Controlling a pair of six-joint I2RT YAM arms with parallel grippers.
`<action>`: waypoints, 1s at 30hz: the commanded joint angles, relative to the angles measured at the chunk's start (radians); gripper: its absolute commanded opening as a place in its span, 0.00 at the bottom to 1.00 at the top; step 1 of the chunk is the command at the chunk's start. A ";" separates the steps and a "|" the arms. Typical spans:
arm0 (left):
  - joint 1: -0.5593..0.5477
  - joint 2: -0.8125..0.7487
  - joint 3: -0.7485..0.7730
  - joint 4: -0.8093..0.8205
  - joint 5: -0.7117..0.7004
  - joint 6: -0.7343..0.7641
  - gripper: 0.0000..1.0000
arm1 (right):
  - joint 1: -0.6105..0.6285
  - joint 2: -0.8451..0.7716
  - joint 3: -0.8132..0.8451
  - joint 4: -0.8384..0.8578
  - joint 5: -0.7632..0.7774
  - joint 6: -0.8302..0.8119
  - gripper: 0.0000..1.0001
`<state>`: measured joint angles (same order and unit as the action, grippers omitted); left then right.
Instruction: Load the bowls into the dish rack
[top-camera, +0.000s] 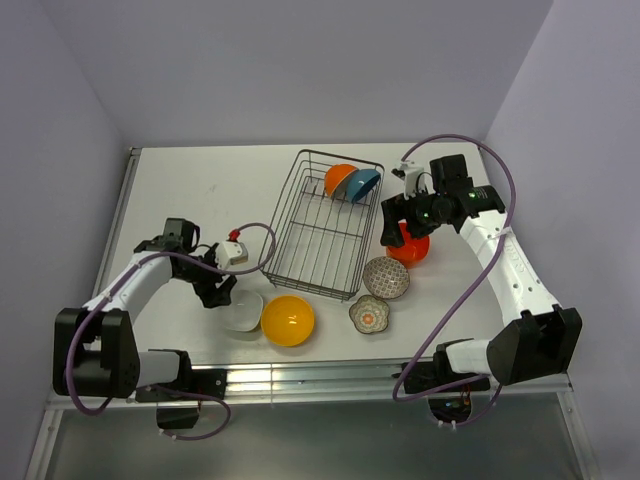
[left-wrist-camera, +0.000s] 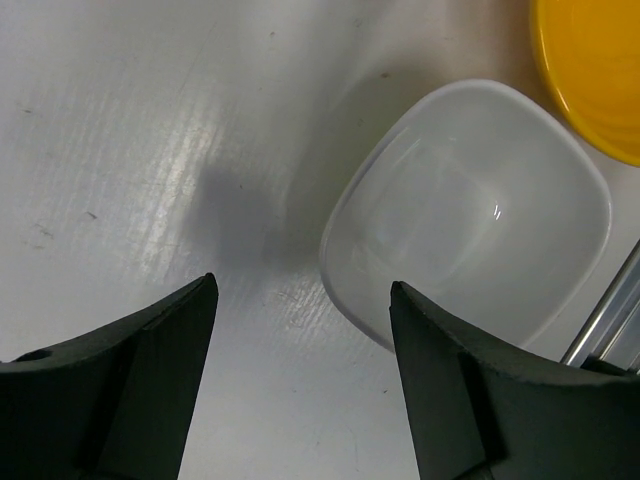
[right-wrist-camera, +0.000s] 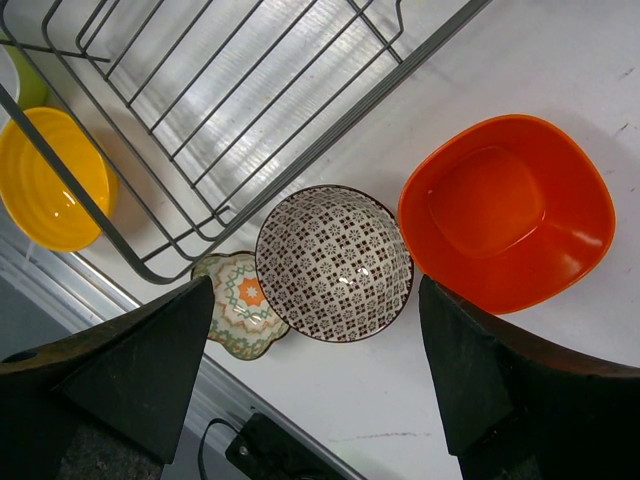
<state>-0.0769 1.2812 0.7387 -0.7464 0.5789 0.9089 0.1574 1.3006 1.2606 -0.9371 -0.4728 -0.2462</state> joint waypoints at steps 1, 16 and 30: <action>-0.012 0.024 -0.018 0.031 0.000 0.018 0.75 | 0.004 0.000 0.036 0.031 -0.013 0.009 0.89; -0.035 -0.035 -0.012 -0.016 0.010 -0.031 0.18 | 0.004 0.014 0.052 0.078 -0.004 0.041 0.89; 0.301 -0.091 0.315 0.008 0.104 -0.336 0.00 | -0.016 0.032 0.114 0.171 -0.081 0.119 0.89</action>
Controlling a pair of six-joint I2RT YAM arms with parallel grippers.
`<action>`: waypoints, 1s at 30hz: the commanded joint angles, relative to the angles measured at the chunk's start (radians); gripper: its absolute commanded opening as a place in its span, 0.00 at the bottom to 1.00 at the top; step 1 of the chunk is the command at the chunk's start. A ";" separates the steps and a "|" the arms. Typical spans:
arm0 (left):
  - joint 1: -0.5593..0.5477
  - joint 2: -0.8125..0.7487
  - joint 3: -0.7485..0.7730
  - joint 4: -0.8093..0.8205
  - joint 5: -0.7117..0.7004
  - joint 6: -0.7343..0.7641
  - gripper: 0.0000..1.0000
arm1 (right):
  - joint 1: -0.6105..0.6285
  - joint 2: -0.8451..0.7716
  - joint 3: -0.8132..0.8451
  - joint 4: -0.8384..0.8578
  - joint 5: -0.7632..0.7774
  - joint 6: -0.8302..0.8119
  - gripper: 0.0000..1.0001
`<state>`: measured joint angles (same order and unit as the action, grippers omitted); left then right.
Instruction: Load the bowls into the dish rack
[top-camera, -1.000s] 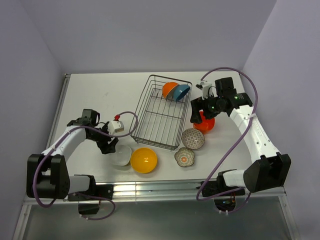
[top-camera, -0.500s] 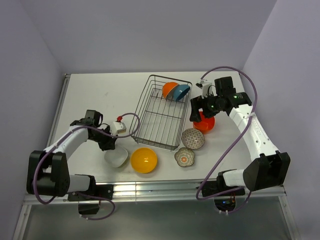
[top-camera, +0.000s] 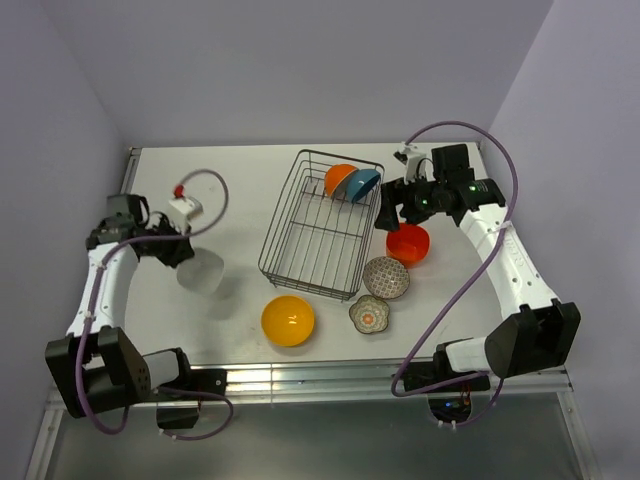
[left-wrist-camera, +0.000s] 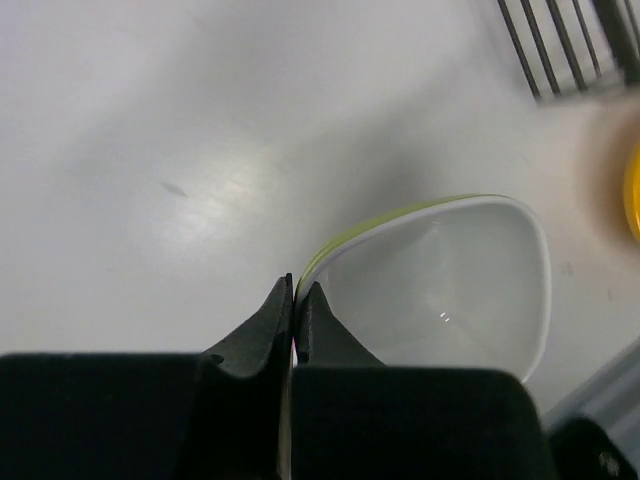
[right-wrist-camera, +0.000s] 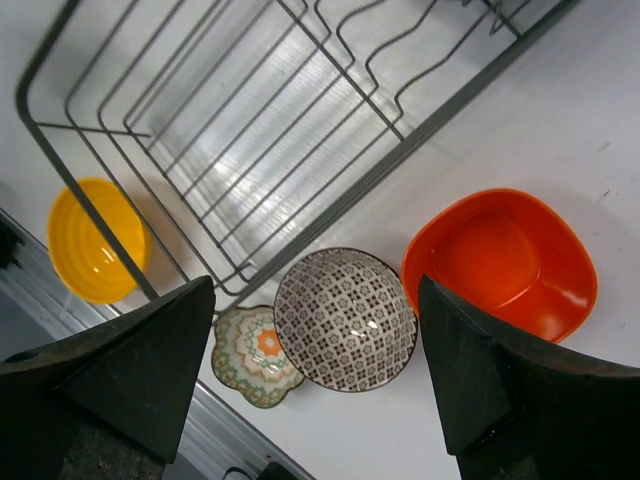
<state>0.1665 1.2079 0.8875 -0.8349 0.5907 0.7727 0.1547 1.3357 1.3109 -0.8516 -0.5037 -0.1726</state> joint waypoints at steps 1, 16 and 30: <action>0.060 -0.021 0.198 0.130 0.096 -0.248 0.00 | -0.018 0.000 0.070 0.095 -0.059 0.057 0.89; -0.446 0.100 0.450 0.701 -0.497 -0.904 0.00 | -0.041 -0.055 0.111 0.332 -0.095 0.308 0.89; -0.906 0.524 0.821 0.669 -1.080 -1.052 0.00 | -0.030 -0.017 0.088 0.442 -0.032 0.418 0.84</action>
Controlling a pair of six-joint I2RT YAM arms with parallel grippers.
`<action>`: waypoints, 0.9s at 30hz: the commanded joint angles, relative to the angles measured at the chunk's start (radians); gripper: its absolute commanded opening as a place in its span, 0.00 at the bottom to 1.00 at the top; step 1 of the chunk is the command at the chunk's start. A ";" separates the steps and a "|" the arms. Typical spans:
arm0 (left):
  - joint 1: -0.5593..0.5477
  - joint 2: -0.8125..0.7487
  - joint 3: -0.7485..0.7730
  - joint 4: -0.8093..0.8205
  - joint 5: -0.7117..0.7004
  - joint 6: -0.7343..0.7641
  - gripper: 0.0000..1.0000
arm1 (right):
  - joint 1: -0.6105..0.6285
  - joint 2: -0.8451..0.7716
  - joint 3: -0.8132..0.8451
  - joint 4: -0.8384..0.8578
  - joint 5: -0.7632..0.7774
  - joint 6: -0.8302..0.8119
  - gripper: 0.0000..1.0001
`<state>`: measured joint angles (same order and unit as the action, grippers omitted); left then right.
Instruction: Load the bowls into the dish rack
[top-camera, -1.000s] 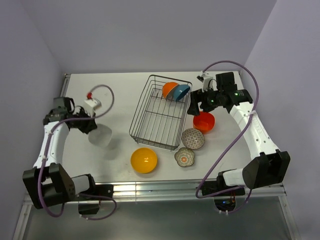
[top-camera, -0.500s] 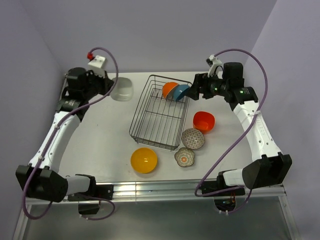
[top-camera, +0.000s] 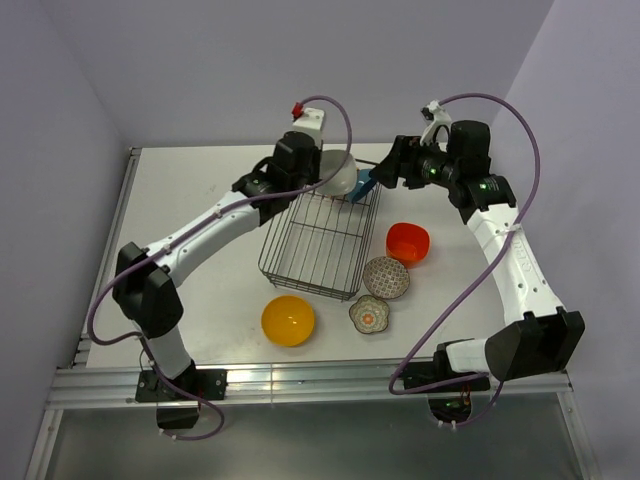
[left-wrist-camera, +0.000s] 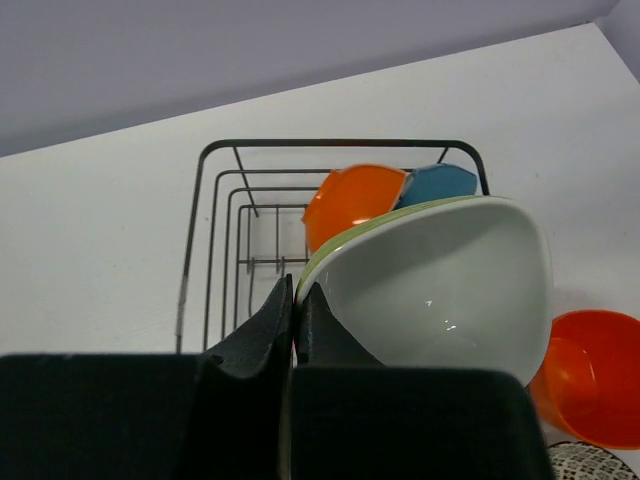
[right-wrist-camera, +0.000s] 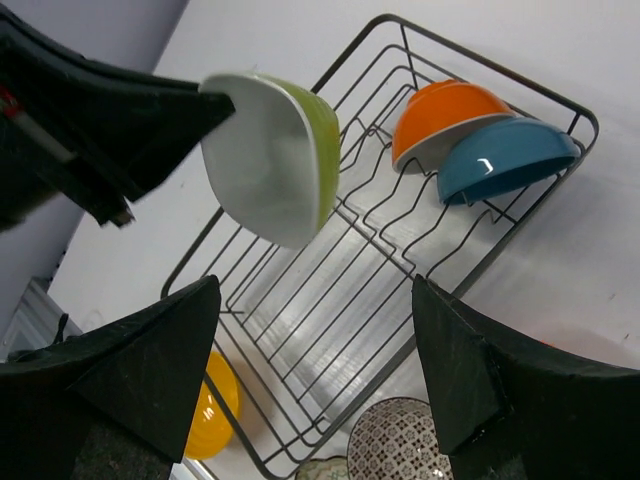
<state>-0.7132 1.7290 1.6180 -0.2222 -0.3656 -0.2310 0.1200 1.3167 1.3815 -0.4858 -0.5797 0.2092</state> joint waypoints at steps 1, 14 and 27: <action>-0.041 0.013 0.118 0.055 -0.128 -0.056 0.00 | 0.007 0.012 0.024 0.079 0.052 0.042 0.83; -0.100 0.058 0.181 0.050 -0.136 -0.067 0.00 | 0.127 0.111 0.060 0.110 0.291 -0.024 0.71; -0.124 0.060 0.217 -0.023 -0.096 -0.122 0.04 | 0.133 0.167 0.094 0.124 0.290 -0.002 0.00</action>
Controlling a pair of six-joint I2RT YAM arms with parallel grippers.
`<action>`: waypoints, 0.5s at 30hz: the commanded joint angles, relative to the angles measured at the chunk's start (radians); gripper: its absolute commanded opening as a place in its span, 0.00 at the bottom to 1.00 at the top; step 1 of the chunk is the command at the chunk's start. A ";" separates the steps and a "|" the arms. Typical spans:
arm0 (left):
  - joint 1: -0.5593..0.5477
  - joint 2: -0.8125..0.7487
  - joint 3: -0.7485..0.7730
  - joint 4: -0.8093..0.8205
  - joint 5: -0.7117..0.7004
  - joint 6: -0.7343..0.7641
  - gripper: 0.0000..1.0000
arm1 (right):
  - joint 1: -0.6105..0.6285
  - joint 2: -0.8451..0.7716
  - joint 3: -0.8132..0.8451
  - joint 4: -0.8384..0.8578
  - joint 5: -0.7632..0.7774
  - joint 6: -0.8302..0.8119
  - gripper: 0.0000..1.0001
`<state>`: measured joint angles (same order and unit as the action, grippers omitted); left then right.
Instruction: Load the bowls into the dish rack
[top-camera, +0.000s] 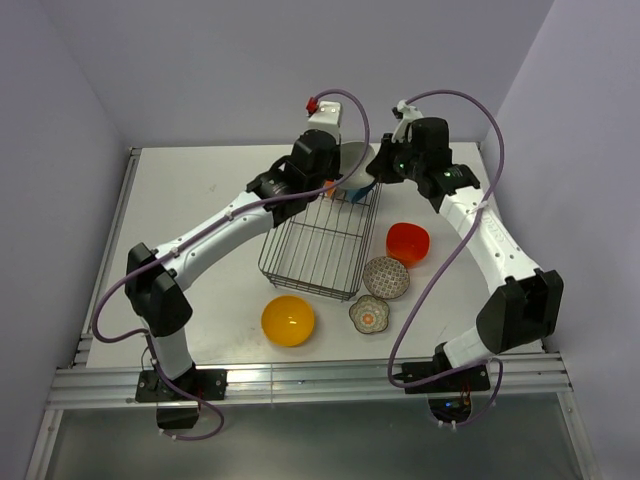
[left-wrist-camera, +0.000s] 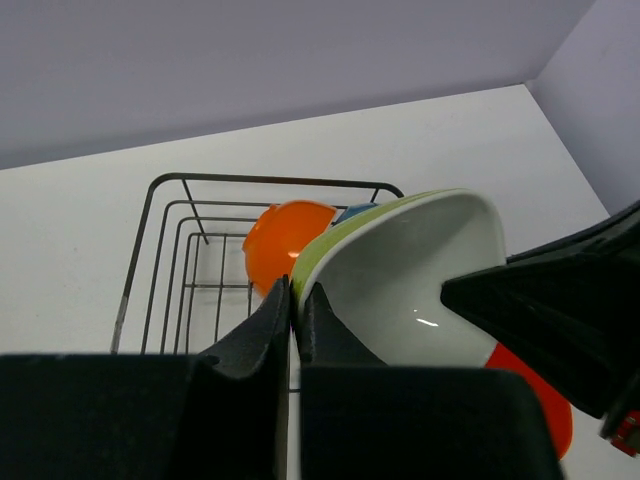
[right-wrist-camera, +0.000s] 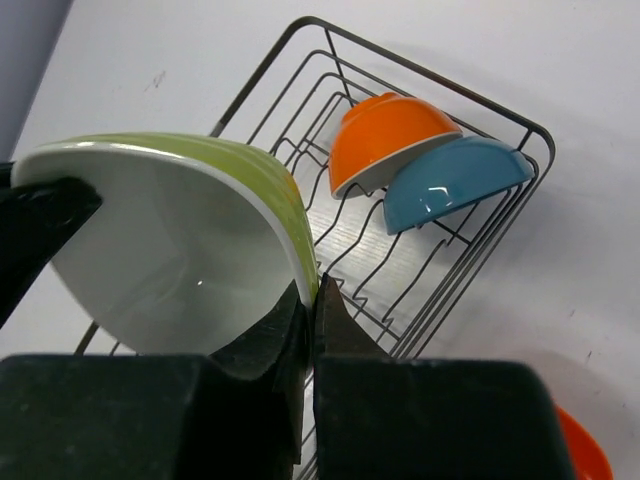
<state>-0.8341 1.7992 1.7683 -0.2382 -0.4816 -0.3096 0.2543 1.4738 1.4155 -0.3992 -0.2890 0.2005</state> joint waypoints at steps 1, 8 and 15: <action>-0.003 -0.014 0.068 -0.015 0.021 -0.049 0.08 | -0.001 0.013 0.065 0.036 -0.009 0.007 0.00; 0.000 -0.098 0.057 -0.044 0.049 -0.040 0.78 | -0.020 0.010 0.071 0.060 -0.088 0.040 0.00; 0.137 -0.192 0.031 -0.122 0.470 -0.140 0.92 | -0.073 0.010 0.027 0.180 -0.338 0.123 0.00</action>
<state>-0.7811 1.7042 1.7847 -0.3553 -0.2485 -0.3836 0.2024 1.4918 1.4235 -0.3584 -0.4660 0.2634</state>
